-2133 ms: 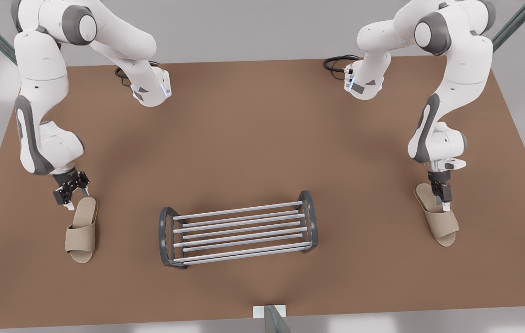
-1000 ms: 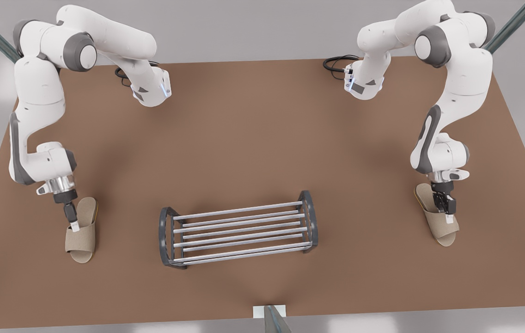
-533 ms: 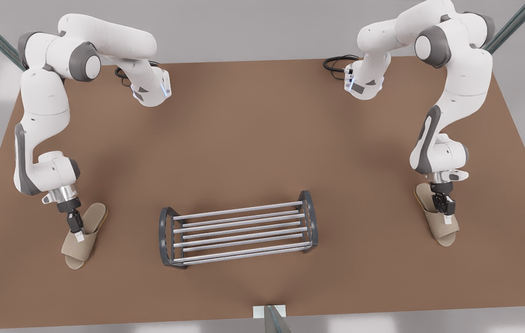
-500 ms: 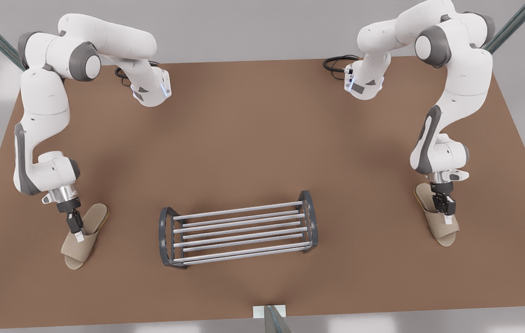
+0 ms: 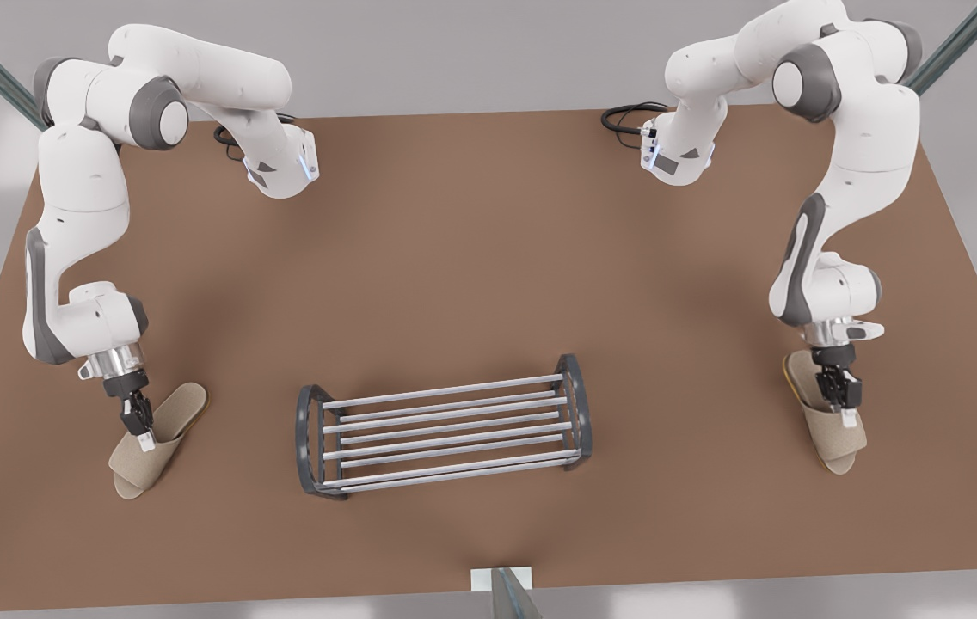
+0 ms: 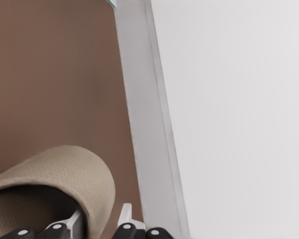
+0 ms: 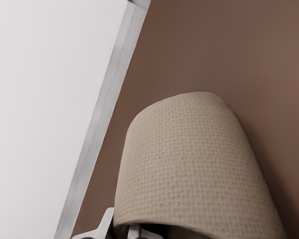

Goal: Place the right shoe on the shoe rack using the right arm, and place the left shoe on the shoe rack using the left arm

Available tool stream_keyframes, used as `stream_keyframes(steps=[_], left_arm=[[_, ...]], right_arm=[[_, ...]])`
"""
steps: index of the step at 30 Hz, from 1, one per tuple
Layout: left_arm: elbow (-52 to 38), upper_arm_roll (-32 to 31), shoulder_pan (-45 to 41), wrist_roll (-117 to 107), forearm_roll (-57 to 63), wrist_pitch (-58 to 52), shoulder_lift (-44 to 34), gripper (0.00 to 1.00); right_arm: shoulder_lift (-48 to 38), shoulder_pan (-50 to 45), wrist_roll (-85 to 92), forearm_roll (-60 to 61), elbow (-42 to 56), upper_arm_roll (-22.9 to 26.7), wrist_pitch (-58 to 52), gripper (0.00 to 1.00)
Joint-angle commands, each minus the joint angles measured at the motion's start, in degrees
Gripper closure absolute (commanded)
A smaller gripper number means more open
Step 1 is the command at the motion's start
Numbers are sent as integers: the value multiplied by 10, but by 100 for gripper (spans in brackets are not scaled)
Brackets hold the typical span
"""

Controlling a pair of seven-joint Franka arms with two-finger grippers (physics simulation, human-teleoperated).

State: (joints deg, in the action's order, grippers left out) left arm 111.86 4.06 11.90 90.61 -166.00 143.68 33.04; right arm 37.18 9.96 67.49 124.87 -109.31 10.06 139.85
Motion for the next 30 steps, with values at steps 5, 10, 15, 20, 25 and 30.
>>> stream_keyframes(steps=[5,10,15,20,25,30], left_arm=[[0,-1,0,4,-198,-3,-32,62],[0,-1,0,4,-195,24,-45,74],[-62,-91,0,-64,-197,332,-120,73],[-109,-242,-64,-115,-198,403,-167,73],[-248,-244,-252,-158,-192,446,-146,72],[-359,-122,-470,-157,-132,442,-43,73]], right_arm=[[-57,7,-40,-1,-7,-43,131,79],[-104,-1,-36,-23,-12,-80,229,79],[-123,-30,-33,-51,-13,-80,229,79],[-133,-45,-20,-54,-19,-73,228,79],[-164,-54,-21,-59,-37,-77,229,79],[-183,-62,-29,-255,-33,-95,163,79]])
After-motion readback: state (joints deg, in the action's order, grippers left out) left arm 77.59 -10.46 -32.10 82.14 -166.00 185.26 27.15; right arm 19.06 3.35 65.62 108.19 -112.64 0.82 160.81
